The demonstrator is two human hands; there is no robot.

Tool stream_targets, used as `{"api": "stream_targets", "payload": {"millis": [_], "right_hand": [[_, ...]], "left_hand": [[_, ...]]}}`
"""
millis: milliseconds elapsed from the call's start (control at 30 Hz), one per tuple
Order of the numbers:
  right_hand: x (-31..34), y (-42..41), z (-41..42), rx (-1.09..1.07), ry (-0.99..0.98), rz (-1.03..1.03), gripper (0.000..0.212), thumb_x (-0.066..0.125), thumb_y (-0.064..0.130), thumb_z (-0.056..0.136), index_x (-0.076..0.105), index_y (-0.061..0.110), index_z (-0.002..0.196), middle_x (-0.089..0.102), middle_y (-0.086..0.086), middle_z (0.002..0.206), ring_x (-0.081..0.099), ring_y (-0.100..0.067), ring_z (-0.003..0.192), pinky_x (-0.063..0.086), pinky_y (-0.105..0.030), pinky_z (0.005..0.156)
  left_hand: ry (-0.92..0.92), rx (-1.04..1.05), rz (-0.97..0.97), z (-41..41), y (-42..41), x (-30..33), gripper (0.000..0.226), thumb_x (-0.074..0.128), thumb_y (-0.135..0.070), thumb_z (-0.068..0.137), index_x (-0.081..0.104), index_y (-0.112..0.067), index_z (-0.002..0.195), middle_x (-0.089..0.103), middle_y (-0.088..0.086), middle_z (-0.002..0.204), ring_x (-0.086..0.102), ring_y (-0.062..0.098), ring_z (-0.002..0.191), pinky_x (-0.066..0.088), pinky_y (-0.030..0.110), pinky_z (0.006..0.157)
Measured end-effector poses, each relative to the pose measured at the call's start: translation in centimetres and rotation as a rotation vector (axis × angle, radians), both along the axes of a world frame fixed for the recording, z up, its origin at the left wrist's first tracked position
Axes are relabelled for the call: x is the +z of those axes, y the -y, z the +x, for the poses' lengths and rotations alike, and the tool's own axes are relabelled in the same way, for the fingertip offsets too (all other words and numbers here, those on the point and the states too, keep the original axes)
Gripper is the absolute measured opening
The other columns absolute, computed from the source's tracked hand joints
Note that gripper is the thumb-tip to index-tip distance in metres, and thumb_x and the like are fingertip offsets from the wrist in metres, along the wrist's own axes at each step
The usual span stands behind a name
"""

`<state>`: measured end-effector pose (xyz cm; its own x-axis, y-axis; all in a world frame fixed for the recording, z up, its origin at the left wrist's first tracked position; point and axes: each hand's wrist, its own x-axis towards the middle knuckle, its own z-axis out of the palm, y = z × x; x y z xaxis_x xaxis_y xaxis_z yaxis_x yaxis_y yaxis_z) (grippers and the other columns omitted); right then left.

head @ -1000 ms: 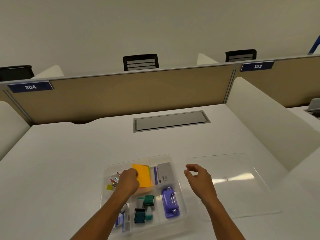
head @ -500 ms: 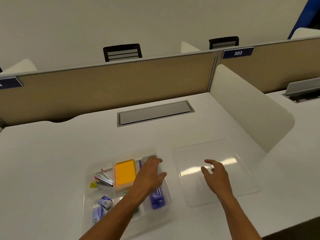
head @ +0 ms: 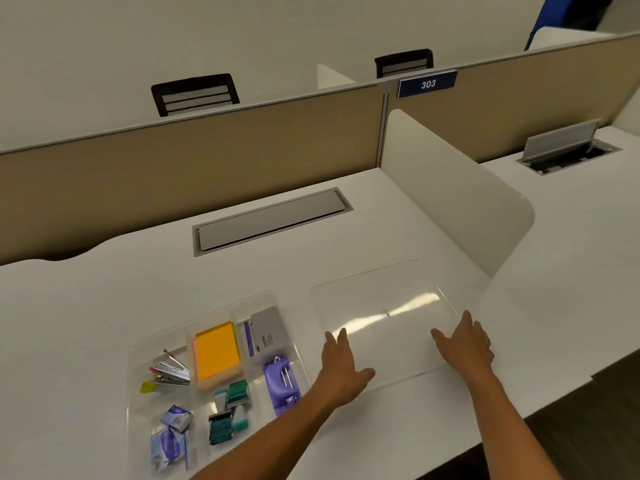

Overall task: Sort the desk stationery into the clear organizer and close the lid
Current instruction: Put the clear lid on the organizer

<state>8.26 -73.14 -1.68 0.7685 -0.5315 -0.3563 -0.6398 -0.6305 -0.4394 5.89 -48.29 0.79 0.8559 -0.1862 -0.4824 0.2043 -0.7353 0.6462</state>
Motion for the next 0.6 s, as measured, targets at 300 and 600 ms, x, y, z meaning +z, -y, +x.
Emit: {"api": "stream_targets", "payload": {"millis": [300, 600], "right_hand": [[0.6, 1.7, -0.2, -0.03, -0.029, -0.045, 0.07, 0.057, 0.045, 0.092, 0.032, 0.011, 0.148, 0.04, -0.023, 0.141, 0.035, -0.043, 0.128, 0.037, -0.05, 0.102], [5.1, 4.0, 0.6, -0.252, 0.378, 0.369, 0.021, 0.055, 0.012, 0.092, 0.067, -0.001, 0.102, 0.07, -0.021, 0.094, 0.064, -0.032, 0.076, 0.054, -0.039, 0.073]], "left_hand": [[-0.03, 0.18, -0.203, 0.3, -0.1, -0.3, 0.098, 0.068, -0.034, 0.082, 0.0, -0.028, 0.151, 0.002, 0.002, 0.162, 0.015, 0.03, 0.146, 0.026, 0.046, 0.116], [0.261, 0.217, -0.34, 1.4, -4.2, 2.9, 0.057, 0.051, -0.005, 0.087, 0.039, -0.035, 0.134, 0.043, -0.005, 0.146, 0.048, 0.006, 0.121, 0.042, 0.017, 0.092]]}}
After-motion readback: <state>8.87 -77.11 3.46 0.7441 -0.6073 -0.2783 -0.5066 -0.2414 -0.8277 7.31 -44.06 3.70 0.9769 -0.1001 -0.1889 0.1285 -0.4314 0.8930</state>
